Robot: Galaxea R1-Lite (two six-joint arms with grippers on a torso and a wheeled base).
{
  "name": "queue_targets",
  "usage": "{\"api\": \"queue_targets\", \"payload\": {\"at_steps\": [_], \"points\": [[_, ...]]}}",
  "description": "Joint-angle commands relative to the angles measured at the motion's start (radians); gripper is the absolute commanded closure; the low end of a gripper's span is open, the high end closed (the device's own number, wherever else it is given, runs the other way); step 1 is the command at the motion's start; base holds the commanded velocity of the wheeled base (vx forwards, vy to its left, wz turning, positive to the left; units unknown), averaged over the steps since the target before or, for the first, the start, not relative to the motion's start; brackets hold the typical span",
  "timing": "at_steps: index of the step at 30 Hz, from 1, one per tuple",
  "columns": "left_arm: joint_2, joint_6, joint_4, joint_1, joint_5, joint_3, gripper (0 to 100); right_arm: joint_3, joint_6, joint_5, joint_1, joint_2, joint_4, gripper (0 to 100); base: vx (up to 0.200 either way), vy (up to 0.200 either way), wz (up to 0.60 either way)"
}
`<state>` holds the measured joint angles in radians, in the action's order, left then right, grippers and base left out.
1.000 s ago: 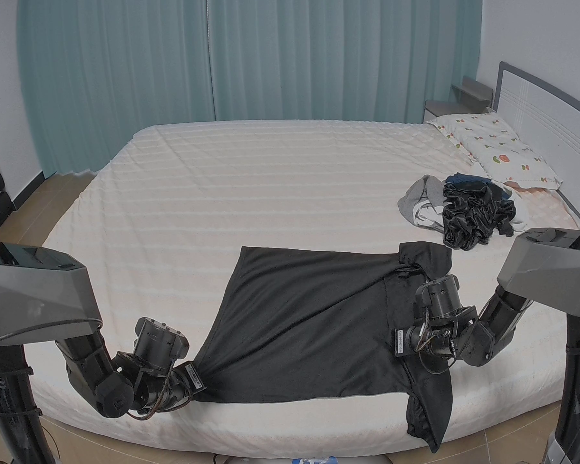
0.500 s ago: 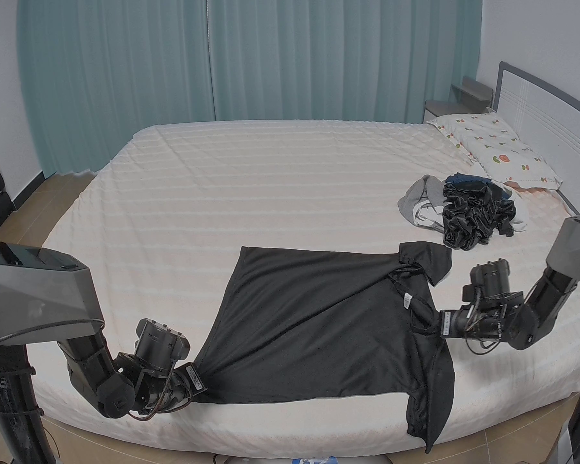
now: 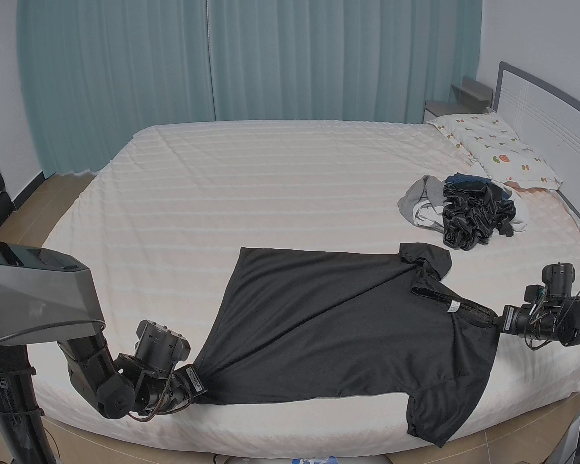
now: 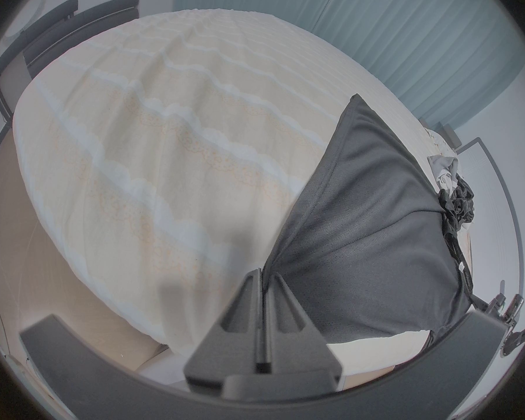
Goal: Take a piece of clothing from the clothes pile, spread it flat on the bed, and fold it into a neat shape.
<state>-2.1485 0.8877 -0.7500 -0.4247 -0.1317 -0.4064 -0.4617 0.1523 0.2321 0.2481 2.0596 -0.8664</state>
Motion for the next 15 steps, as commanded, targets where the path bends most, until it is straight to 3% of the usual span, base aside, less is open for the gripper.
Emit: {"api": "queue_targets", "payload": {"at_steps": [1, 15], "points": [[-0.002, 0.001, 0.001, -0.002, 0.000, 0.004, 100, 0.006, -0.004, 0.009, 0.062, 0.093, -0.062, 100, 0.000, 0.000, 0.00], [0.010, -0.035, 0.006, -0.034, 0.000, 0.057, 100, -0.009, 0.007, -0.007, 0.063, 0.238, -0.296, 100, 0.000, 0.000, 0.00]]}}
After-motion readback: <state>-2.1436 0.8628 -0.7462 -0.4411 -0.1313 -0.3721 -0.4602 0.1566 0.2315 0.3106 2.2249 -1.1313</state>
